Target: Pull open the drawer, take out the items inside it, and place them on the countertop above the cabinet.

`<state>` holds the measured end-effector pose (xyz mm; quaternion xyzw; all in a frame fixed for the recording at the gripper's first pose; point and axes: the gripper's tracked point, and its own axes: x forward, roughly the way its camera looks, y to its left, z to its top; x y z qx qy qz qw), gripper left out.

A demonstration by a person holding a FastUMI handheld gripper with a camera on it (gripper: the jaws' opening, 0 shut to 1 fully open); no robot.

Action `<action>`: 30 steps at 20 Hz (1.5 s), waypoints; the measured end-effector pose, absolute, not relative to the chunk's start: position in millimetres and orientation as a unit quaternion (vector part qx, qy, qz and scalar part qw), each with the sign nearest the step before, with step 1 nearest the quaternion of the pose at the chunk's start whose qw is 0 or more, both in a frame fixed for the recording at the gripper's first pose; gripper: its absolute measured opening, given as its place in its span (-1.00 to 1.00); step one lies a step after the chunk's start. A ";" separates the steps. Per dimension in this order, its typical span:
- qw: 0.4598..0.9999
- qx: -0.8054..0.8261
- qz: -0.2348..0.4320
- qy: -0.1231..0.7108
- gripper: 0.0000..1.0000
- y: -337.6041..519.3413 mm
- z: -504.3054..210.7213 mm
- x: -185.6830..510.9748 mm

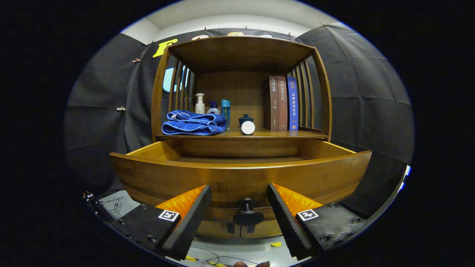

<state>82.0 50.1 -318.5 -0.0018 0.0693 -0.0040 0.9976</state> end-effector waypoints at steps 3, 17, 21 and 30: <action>0.998 -0.006 -0.003 0.058 0.98 50.0 -313.2 97.7; 0.997 -0.006 -0.008 0.075 0.99 53.6 -318.5 192.5; 0.997 -0.011 -0.012 0.077 0.99 54.9 -319.7 214.4; 0.996 -0.033 -0.014 0.076 0.99 53.1 -322.6 237.6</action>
